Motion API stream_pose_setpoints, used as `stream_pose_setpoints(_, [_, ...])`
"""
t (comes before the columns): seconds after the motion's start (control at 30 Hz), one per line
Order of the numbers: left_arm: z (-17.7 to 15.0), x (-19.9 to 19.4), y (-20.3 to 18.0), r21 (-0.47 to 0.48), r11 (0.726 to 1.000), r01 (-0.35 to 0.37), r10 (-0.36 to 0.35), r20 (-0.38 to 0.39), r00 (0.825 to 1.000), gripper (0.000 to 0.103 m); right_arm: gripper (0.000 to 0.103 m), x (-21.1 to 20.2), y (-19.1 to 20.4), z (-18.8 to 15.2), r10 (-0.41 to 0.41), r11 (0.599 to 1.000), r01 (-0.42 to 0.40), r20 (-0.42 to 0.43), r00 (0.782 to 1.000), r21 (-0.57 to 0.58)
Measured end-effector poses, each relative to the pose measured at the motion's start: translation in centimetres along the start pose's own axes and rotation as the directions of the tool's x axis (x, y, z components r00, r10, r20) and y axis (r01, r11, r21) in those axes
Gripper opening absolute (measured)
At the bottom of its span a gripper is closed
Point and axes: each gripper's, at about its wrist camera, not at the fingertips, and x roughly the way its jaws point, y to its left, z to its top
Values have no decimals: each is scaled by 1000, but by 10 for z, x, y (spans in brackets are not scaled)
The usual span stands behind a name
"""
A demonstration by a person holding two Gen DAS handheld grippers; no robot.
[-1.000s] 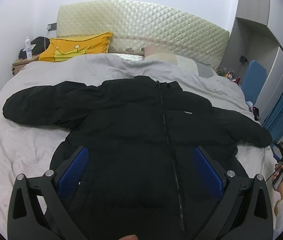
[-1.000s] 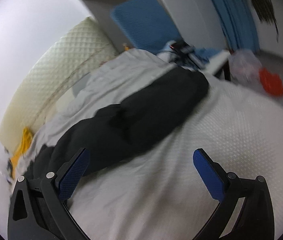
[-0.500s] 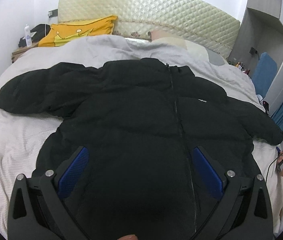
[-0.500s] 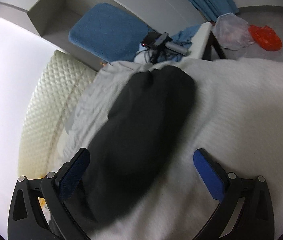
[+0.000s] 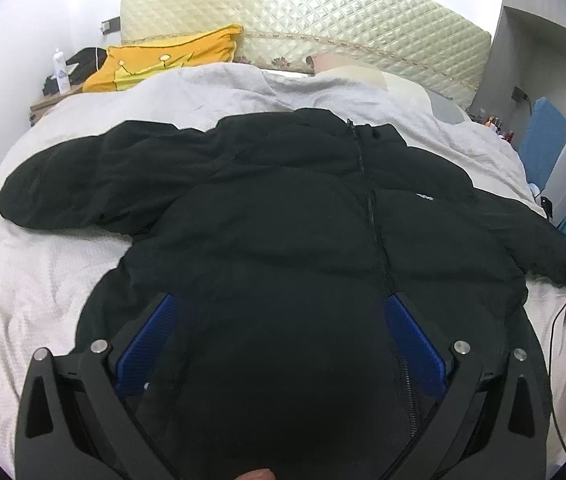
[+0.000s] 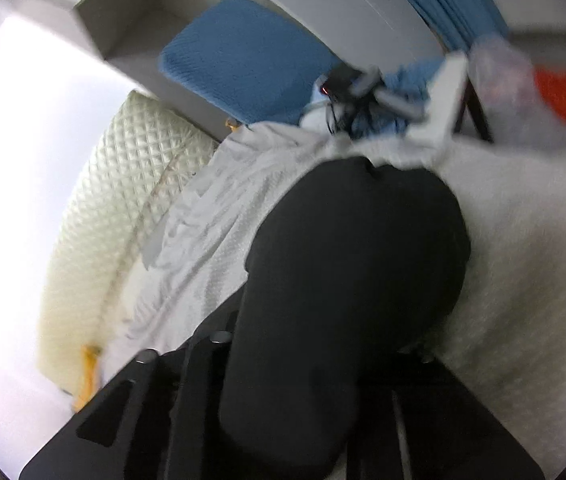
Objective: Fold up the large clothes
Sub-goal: 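Lift the grasped sleeve cuff up with the right gripper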
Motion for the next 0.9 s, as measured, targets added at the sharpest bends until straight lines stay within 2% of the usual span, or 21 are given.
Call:
stream_pose_setpoints(0.23, [6, -14, 11, 3, 1000, 8, -8, 28, 1000, 103, 7, -46, 38, 18, -24, 996, 31, 88, 996, -80])
stream_pose_setpoints(0.53, [11, -42, 20, 57, 998, -3, -2, 85, 996, 103, 7, -104, 144, 30, 22, 973, 16, 162, 987, -228])
stream_pose_setpoints(0.8, [8, -60, 29, 111, 994, -23, 9, 126, 992, 103, 8, -134, 276, 4, 89, 907, -8, 172, 981, -422])
stream_pose_setpoints(0.9, [6, -64, 34, 143, 988, -64, 42, 155, 987, 103, 8, -142, 328, -19, 124, 859, -19, 171, 977, -511])
